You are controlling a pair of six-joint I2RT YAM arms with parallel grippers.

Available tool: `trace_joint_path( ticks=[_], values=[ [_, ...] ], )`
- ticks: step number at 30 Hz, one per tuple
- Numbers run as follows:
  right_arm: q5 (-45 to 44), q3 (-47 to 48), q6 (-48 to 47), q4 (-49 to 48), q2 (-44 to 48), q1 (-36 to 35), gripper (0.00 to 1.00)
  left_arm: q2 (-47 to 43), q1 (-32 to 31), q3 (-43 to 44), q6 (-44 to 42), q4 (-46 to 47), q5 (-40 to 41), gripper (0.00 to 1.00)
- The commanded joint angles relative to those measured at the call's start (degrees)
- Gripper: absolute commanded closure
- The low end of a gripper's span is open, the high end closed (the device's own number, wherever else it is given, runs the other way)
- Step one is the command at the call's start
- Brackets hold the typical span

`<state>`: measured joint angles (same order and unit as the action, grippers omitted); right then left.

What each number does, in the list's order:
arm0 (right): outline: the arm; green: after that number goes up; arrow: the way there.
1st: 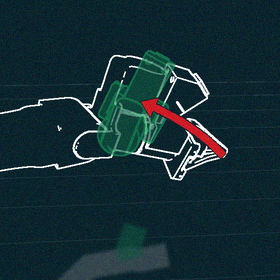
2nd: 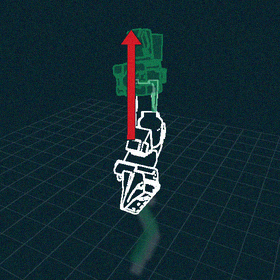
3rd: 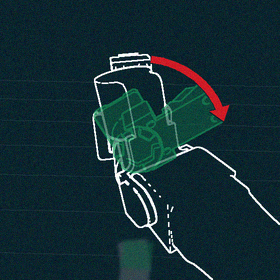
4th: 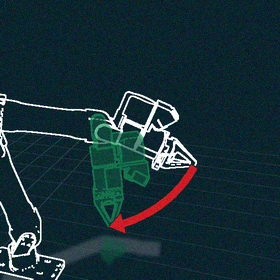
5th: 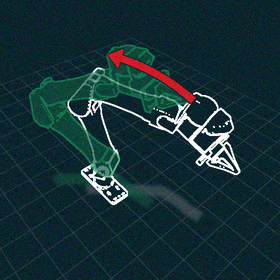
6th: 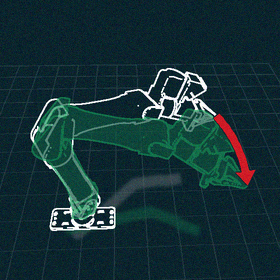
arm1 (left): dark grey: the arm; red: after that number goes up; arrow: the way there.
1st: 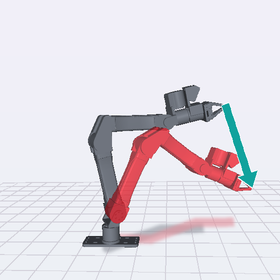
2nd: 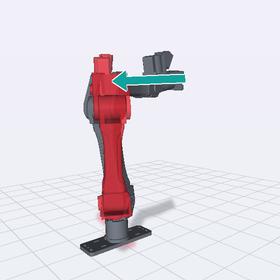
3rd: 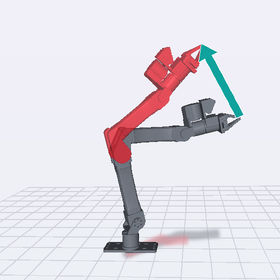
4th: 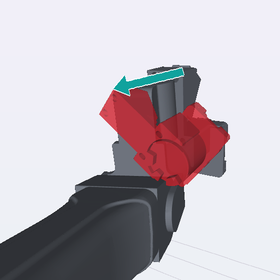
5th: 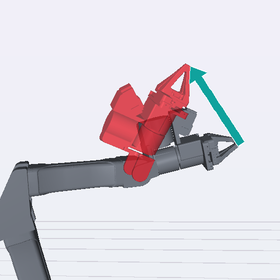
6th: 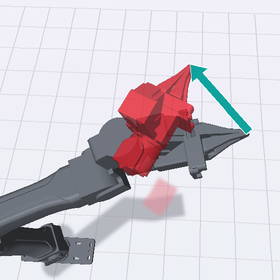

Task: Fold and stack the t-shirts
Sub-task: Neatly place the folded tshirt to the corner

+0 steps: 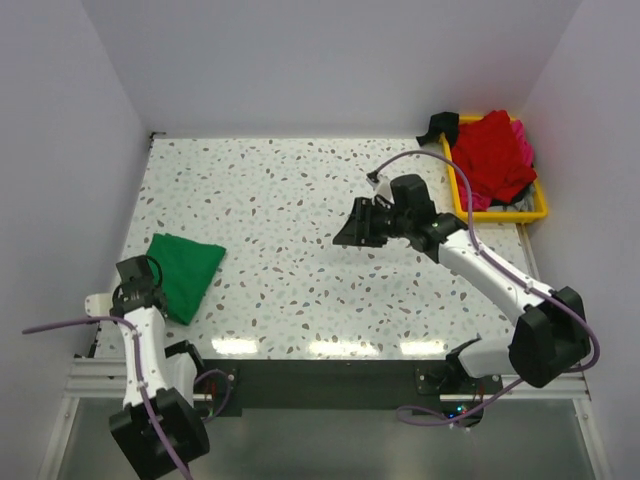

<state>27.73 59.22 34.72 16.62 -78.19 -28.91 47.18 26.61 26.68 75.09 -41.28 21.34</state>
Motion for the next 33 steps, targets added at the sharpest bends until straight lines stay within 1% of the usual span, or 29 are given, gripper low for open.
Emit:
trace_joint_path(
  ticks=[1,3,6,8,9,10,12,13,15,16,20,22,24,25,27,28,30,33],
  values=[
    [-1.1,-0.5,-2.3,1.7,3.4,-0.4,0.51,-7.1,0.4,-1.4,8.3,-9.3,8.9,1.00],
    [-1.3,-1.0,-2.6,2.4,4.4,-0.4,0.51,-12.2,0.5,-2.5,9.5,-10.0,8.8,1.00],
    [-1.4,-1.7,-2.9,3.3,5.6,-0.3,0.51,-17.1,0.4,-2.5,12.8,-12.3,9.4,1.00],
    [-1.7,-2.1,-3.2,3.8,6.6,-0.3,0.51,-17.9,0.5,-1.4,12.2,-12.5,10.2,0.94],
    [-1.7,-2.3,-3.2,3.9,7.0,-0.3,0.51,-17.5,0.4,-0.8,11.3,-12.4,10.6,0.89],
    [-1.7,-2.4,-3.1,3.9,7.3,-0.4,0.51,-16.9,0.4,-0.1,10.2,-12.5,10.6,0.71],
    [-1.3,-2.8,-3.1,3.8,7.4,-0.4,0.51,-14.1,0.4,2.7,8.9,-13.2,11.3,0.52],
    [-1.4,-3.0,-3.0,3.7,7.3,-0.4,0.51,-12.9,0.5,3.6,7.6,-13.8,11.4,0.32],
    [-1.3,-3.0,-2.8,3.7,7.4,-0.4,0.51,-9.5,0.4,6.5,7.0,-14.7,12.1,0.17],
    [-1.3,-3.1,-2.9,3.6,7.4,-0.4,0.51,-8.3,0.4,7.4,5.3,-15.0,12.1,0.08],
    [-1.2,-2.5,-2.8,3.5,7.1,-0.4,0.50,-2.9,0.3,11.8,-1.9,-12.1,8.9,0.00],
    [-1.3,-2.0,-2.8,3.6,6.6,-0.3,0.50,0.4,0.0,12.4,-6.4,-8.8,6.4,0.00],
    [-1.2,-1.7,-2.8,3.5,6.0,-0.4,0.50,3.5,-1.2,12.6,-8.2,-6.8,3.8,0.00],
    [-1.1,-1.2,-2.8,3.5,5.6,-0.3,0.50,4.4,-4.0,12.5,-9.8,-4.5,3.1,0.00],
    [-1.3,-1.3,-2.6,3.2,5.0,-0.4,0.50,7.2,-9.1,12.8,-8.0,-4.2,5.5,0.00],
    [-1.2,-1.3,-2.6,2.8,4.8,-0.3,0.50,8.3,-14.1,12.9,-5.9,-4.4,6.8,0.00],
    [-1.1,-1.6,-2.2,2.5,4.5,-0.4,0.50,11.8,-18.3,13.0,-4.4,-4.5,8.2,0.00],
    [-1.3,-1.8,-2.2,2.3,4.5,-0.3,0.50,15.3,-20.5,12.7,-3.6,-3.5,8.1,0.00]
  ],
)
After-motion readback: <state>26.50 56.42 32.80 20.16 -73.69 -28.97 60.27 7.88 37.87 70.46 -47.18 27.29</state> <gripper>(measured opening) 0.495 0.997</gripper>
